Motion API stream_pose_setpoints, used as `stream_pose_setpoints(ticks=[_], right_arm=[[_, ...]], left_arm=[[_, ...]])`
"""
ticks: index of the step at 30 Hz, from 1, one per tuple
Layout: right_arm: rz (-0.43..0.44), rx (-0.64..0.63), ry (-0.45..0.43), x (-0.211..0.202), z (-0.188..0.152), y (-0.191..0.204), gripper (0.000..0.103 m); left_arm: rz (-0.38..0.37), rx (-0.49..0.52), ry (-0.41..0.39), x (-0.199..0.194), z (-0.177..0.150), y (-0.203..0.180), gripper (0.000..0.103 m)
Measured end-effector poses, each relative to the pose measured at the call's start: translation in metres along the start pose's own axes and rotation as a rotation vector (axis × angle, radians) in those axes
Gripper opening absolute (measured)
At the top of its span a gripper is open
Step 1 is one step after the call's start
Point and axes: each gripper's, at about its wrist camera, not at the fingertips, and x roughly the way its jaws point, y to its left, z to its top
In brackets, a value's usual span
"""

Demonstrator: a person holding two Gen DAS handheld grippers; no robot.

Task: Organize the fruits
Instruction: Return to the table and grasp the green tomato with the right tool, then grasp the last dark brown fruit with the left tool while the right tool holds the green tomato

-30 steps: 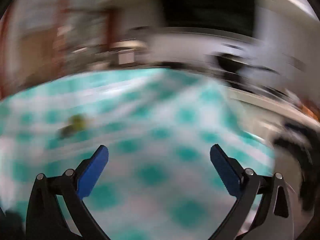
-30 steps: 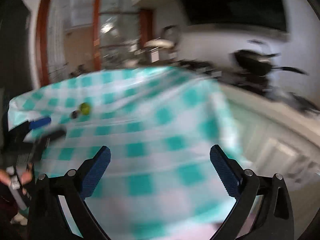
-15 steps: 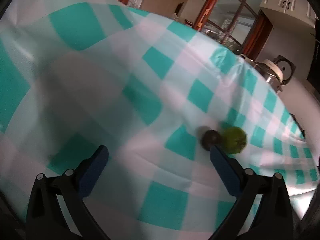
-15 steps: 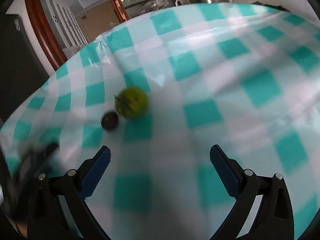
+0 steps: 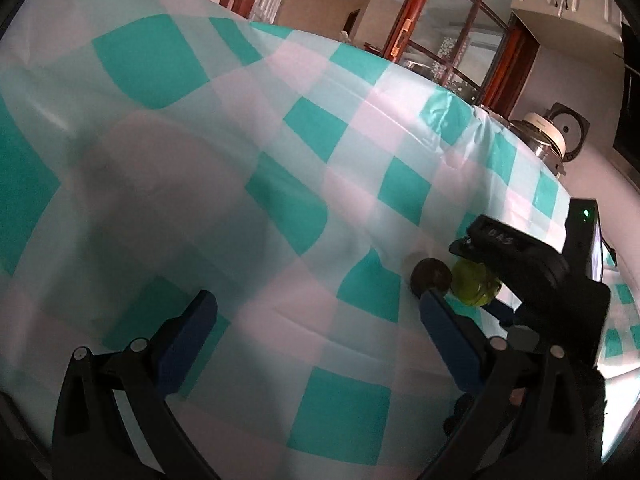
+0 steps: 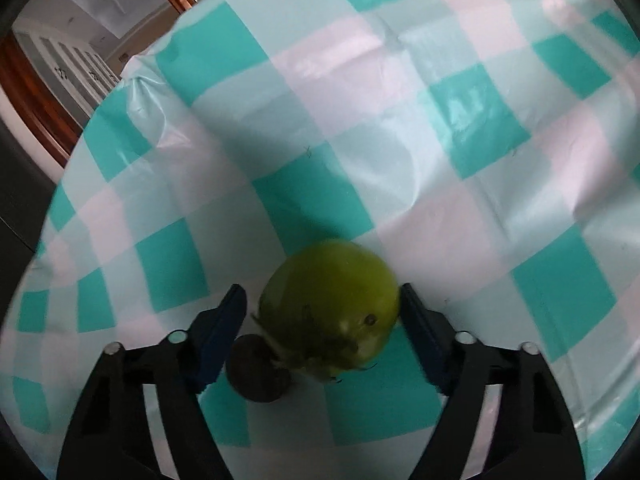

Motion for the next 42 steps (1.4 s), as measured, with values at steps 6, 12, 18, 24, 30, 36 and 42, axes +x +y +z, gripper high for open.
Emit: stream_pose_setpoints(ticks=[6,12,18,24,30,36,42], right_arm=[[0.027,-0.066,-0.007,-0.020,-0.011,-0.016,0.062],[0.029,-0.042,-0.077,-0.085,-0.039,-0.080,0.062],[0.066,0.085,-0.144,-0.112,-0.054,-0.124,0.062],[0.091,0.057,-0.152,-0.130,-0.057,-0.126,0.062],[0.099,0.052,-0.152,-0.128,-0.056,-0.126,0.062],[0.096,-0.001,-0.161,-0.127,-0.056,-0.117,0.062],[0.126,0.016,-0.174,-0.129,-0.057,-0.121,0.062]], left_arm=[[-0.036,0.033,0.019,0.002,-0.004,-0.007,0.102],[-0.077,0.098,0.039,0.001,-0.008,-0.020,0.102],[-0.111,0.171,0.085,0.010,-0.017,-0.057,0.102],[-0.055,0.195,0.138,0.054,-0.005,-0.099,0.089],[-0.022,0.232,0.221,0.095,0.001,-0.125,0.067],[-0.038,0.238,0.242,0.104,0.003,-0.125,0.041],[-0.054,0.272,0.131,0.075,0.000,-0.121,0.041]])
